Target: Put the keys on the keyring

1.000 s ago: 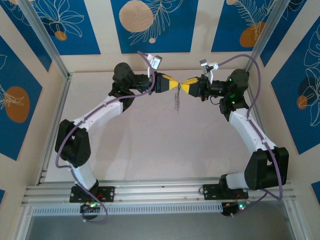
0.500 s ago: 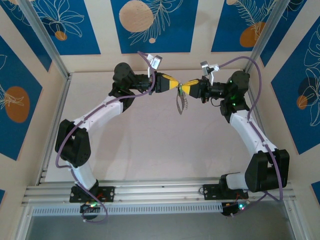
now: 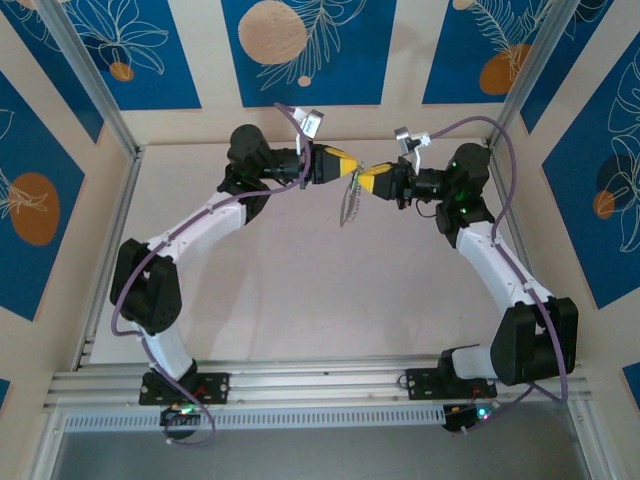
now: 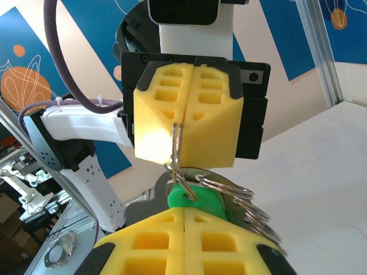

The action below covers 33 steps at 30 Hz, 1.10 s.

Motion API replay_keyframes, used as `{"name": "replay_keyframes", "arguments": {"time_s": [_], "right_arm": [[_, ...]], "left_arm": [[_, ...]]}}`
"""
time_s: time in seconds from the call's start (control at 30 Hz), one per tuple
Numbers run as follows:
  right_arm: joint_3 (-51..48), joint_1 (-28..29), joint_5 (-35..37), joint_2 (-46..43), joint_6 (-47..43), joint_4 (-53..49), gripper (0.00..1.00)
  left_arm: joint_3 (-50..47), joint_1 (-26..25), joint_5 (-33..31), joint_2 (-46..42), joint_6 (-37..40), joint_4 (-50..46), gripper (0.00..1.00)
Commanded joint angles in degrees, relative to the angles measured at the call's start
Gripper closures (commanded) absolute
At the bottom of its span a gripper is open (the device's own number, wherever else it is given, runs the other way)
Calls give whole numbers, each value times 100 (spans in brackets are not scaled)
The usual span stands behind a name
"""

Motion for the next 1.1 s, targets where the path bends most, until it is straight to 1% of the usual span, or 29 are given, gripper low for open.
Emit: {"name": "replay_keyframes", "arguments": {"time_s": [0.0,0.13,0.17,0.23,0.3,0.4,0.57,0.67,0.77,0.9,1.07], "right_arm": [[-17,98,214,109,-396,-571,100],[-90,76,765,-54,-756,-1248,100],[-122,74,987,-134,-851,-1475,95],[-250,74,1299,-300,-979,-1685,92],[-384,75,1611,-513,-1086,-1895,82],[-628,74,2275,-894,-1110,-2040,66],[-933,131,3478,-1474,-1076,-2121,52],[-983,227,3953,-1672,-1144,-2124,47],[-961,399,4316,-1733,-1297,-2133,46],[-793,704,4627,-1643,-1576,-2179,45],[-644,997,4846,-1538,-1786,-2138,45]], "left_arm": [[1,-47,-179,-291,314,-79,100],[-35,-51,-349,-361,501,-257,100],[-44,-55,-404,-381,538,-332,100],[-74,-50,-526,-426,671,-480,100],[-110,-54,-667,-489,795,-611,100],[-174,-48,-831,-538,859,-652,100],[-273,-54,-1025,-599,885,-672,100],[-351,-61,-1170,-653,928,-714,100],[-402,-78,-1251,-682,954,-732,100],[-429,-111,-1322,-677,955,-742,100],[-422,-127,-1352,-673,970,-766,100]]}}
